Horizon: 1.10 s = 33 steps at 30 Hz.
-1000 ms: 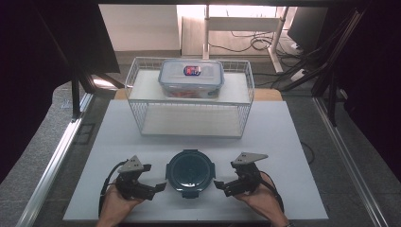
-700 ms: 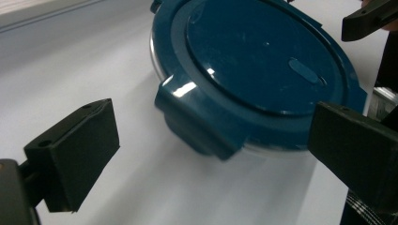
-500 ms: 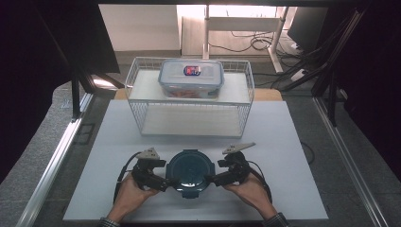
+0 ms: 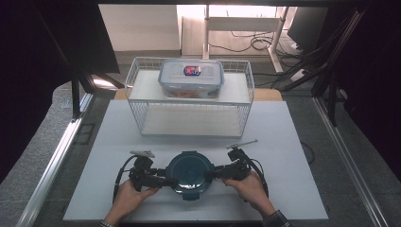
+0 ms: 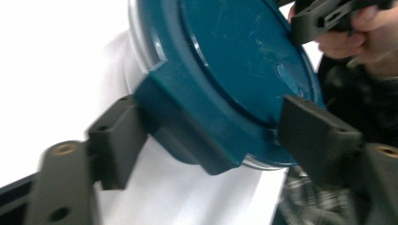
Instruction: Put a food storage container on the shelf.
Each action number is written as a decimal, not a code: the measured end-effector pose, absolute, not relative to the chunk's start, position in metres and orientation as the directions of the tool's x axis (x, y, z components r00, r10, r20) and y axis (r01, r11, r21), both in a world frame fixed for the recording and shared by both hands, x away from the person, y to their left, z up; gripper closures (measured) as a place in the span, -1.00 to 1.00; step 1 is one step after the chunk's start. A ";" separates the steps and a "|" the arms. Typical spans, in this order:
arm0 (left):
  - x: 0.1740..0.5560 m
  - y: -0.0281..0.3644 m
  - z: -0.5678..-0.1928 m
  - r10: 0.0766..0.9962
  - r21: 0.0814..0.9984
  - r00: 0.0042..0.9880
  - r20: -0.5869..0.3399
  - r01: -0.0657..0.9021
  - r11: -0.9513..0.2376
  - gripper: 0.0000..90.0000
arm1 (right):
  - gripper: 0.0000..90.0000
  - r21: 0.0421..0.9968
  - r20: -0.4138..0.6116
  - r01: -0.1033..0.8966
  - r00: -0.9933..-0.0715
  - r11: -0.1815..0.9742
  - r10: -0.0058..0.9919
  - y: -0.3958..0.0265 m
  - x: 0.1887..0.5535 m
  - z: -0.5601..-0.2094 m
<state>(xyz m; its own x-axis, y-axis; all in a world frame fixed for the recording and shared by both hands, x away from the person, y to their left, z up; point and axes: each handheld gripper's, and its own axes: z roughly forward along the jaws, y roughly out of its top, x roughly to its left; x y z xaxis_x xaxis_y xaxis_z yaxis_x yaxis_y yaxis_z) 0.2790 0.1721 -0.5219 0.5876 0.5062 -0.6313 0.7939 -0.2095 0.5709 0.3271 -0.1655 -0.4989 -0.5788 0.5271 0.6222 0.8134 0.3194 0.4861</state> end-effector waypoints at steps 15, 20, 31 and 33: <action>0.272 0.181 -0.527 0.477 0.509 0.500 -0.723 0.852 -0.122 -0.12 | 0.05 0.392 0.723 0.872 -0.490 0.295 0.488 -0.177 0.330 -0.507; 0.260 0.182 -0.520 0.474 0.551 0.526 -0.707 0.829 -0.098 0.07 | 0.17 0.425 0.695 0.857 -0.515 0.291 0.502 -0.180 0.318 -0.497; 0.247 0.185 -0.516 0.477 0.599 0.537 -0.696 0.801 -0.028 0.27 | 0.26 0.557 0.577 0.772 -0.624 0.304 0.527 -0.180 0.286 -0.483; 0.247 0.185 -0.516 0.479 0.606 0.543 -0.690 0.795 -0.028 0.27 | 0.26 0.582 0.550 0.753 -0.643 0.308 0.533 -0.178 0.284 -0.480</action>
